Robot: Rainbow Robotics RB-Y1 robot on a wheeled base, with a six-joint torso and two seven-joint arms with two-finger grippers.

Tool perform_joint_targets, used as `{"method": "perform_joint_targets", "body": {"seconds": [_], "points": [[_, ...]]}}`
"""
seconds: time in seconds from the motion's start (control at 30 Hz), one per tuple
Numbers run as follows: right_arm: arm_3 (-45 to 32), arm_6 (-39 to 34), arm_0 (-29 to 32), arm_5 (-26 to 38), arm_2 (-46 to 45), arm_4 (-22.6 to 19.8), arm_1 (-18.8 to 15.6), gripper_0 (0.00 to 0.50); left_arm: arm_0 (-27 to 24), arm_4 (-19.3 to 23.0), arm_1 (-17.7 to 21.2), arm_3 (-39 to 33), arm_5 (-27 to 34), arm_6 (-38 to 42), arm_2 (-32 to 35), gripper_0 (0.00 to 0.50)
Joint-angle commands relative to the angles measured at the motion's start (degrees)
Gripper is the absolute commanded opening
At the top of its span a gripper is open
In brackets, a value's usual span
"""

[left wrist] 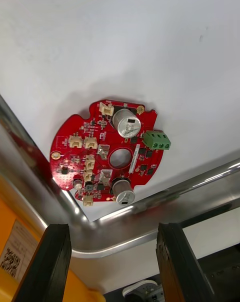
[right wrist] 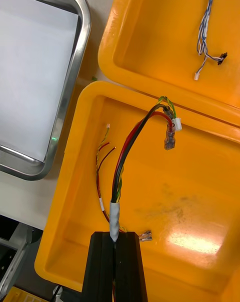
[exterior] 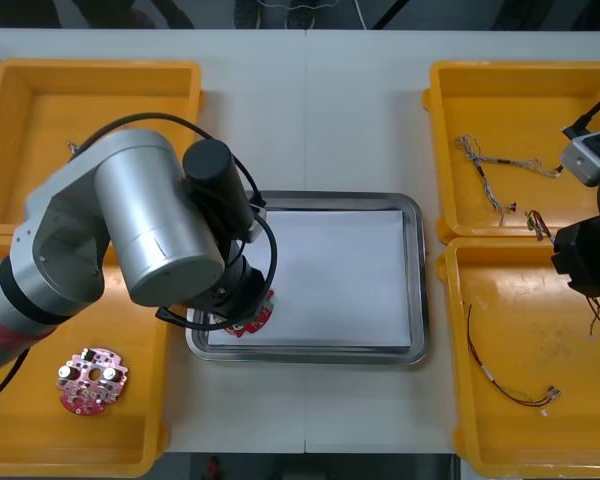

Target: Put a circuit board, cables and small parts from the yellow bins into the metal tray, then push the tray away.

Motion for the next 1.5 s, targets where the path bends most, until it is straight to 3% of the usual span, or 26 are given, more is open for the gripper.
{"method": "perform_joint_targets", "body": {"seconds": [0.03, 0.23, 0.47, 0.7, 0.9, 1.0, 1.27, 1.5], "points": [[-0.8, 1.5, -4.1, 0.2, 3.1, -1.2, -2.2, 0.000, -4.3, 3.3, -1.5, -2.7, 4.2, 3.9, 5.3, 0.500], [-0.7, 1.4, -9.3, 0.2, 9.2, -0.6, -2.1, 0.000, -7.0, 6.5, -0.5, -2.0, 4.6, 3.6, 11.4, 0.500], [-0.7, 1.5, -16.7, 0.2, 19.4, 1.3, -1.6, 0.000, -9.6, 10.9, 3.9, -0.4, 4.6, 2.5, 18.0, 0.500], [2.2, 2.9, -21.8, 0.2, 25.5, 3.0, 5.0, 0.000, -10.0, 13.0, 9.2, 2.5, 4.6, 1.5, 22.2, 0.500], [4.9, 5.2, -25.2, 0.2, 29.6, 3.3, 9.9, 0.000, -11.0, 12.8, 12.4, 7.6, 4.6, 0.5, 25.3, 0.500], [5.8, 10.4, -26.8, 0.2, 32.3, 4.7, 11.4, 0.000, -12.3, 12.3, 13.3, 11.6, 4.6, 0.0, 26.4, 0.500], [6.5, 21.8, -27.4, -0.6, 36.7, 7.8, 13.1, 0.000, -14.8, 8.5, 14.3, 20.6, 4.6, -1.2, 28.3, 0.500], [7.4, 28.4, -27.3, -5.4, 42.9, 13.5, 14.6, 0.000, -15.2, 5.5, 14.3, 28.6, 4.6, -2.1, 32.9, 0.500]]}}
